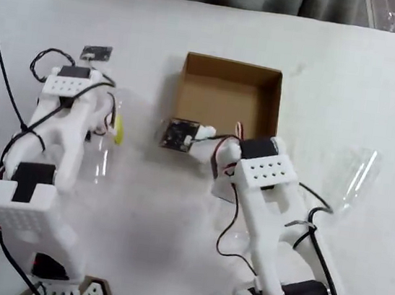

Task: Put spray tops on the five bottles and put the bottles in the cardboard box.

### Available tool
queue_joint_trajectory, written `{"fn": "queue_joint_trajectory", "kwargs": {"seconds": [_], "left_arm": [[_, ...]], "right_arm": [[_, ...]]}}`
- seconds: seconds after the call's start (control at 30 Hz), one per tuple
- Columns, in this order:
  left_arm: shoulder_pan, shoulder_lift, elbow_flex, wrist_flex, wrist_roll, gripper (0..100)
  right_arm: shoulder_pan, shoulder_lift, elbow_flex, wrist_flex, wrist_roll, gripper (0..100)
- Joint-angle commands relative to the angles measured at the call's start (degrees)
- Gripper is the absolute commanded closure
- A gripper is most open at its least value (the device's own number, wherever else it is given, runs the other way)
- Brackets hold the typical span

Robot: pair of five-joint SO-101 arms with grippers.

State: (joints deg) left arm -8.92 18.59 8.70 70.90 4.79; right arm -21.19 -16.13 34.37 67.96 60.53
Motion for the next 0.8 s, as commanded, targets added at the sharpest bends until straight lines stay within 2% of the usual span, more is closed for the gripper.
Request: {"fn": "queue_joint_trajectory", "kwargs": {"seconds": [0.0, 0.1, 0.23, 0.3, 0.53, 0.77], "left_arm": [[0.66, -0.84, -0.62, -0.88, -7.47, 92], [0.40, -0.84, -0.53, -2.02, -7.38, 92], [0.31, -0.92, -0.62, -2.02, -7.38, 92], [0.31, -0.92, -0.62, -2.02, -7.56, 92], [0.22, -0.92, -0.35, -2.73, -7.74, 92], [0.22, -0.92, -0.09, -3.52, -7.82, 92]], "right_arm": [[-0.92, -0.22, -0.09, -3.12, 3.87, 89.6], [-1.54, -0.22, 0.97, -6.64, 3.96, 84.7], [-3.30, 2.95, 3.87, -14.29, -0.62, 86.5], [-3.65, 6.37, 3.60, -16.75, -0.35, 87.4], [-3.21, 13.05, -1.67, -15.52, 7.65, 77.9], [-2.77, 13.58, -4.13, -15.43, 13.01, 79.2]]}}
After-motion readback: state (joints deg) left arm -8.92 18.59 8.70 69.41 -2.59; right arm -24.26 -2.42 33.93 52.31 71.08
